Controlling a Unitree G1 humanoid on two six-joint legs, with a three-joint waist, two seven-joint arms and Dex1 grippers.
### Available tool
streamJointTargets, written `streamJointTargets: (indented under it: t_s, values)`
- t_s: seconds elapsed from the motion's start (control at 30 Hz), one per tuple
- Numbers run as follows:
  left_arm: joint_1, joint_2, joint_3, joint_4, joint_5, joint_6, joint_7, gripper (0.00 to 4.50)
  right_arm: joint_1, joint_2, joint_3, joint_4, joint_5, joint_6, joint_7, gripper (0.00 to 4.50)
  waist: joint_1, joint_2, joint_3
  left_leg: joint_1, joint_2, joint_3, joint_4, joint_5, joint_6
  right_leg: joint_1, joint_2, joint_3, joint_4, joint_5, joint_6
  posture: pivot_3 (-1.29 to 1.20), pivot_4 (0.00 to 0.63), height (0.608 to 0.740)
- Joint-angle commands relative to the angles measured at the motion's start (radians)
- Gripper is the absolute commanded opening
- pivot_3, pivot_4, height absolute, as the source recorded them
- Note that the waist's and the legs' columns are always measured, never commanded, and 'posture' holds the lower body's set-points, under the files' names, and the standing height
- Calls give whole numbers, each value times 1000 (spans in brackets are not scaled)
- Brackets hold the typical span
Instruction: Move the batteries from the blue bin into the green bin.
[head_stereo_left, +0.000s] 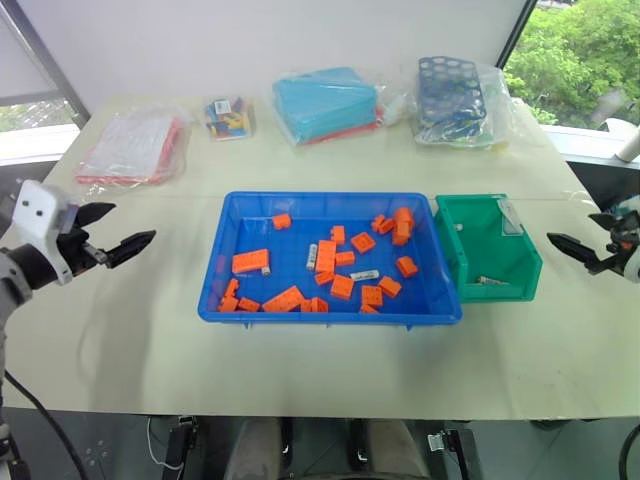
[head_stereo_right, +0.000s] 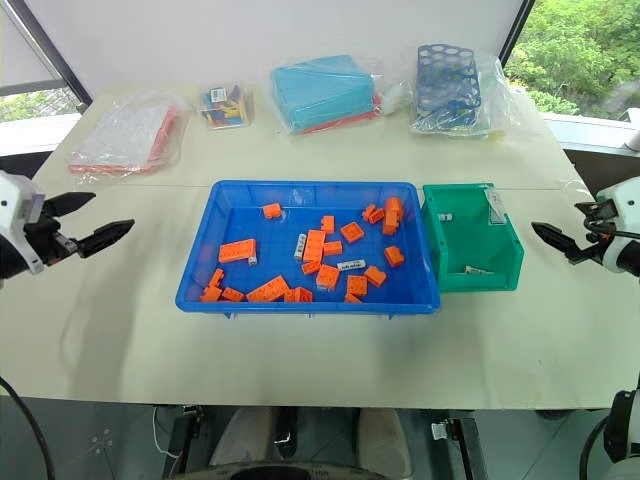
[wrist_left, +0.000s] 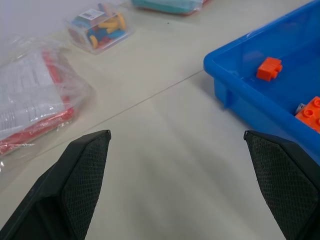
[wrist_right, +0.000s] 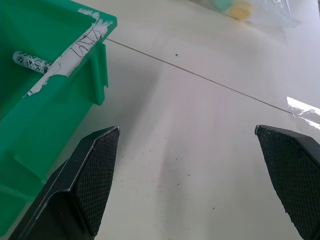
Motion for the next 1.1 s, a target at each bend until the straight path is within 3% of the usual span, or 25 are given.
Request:
streamJointTargets:
  t_s: [0.03, 0.73, 0.83, 0.93, 1.1]
  values:
    - [-11, 6, 2, -3, 1, -23, -8, 4500, 3, -33, -37, -22, 15, -10, -1, 4461, 0, 0, 0, 0, 0, 0, 0, 0, 0, 0, 0, 0, 0, 0, 0, 0, 150, 737]
    - [-64, 3, -37, -47, -30, 27, 3, 4500, -60, -51, -3, -103, 18, 60, 47, 4461, -1, 0, 0, 0, 0, 1, -1, 0, 0, -2, -1, 3, 0, 0, -1, 0, 150, 737]
    - [-106, 6, -29, -86, -80, 68, -13, 4500, -131, -54, 35, -192, 30, 114, 106, 4461, -3, 2, 1, 0, 0, 2, -1, 0, 0, -2, -1, 4, 0, 0, -1, 0, 150, 737]
    - [-144, 37, -47, -140, -152, 140, -83, 4500, -224, -30, 116, -428, 109, 253, 219, 4461, -8, 4, 2, -1, 0, 3, -1, 0, 0, -4, -1, 5, 1, 0, 0, 0, 150, 737]
    - [-164, 102, -114, -196, -195, 164, -229, 4500, -359, 75, 289, -665, 145, 391, 276, 4461, -6, 5, 3, -1, 1, 3, -3, 0, 0, -5, 1, 5, 1, 2, 2, 0, 150, 737]
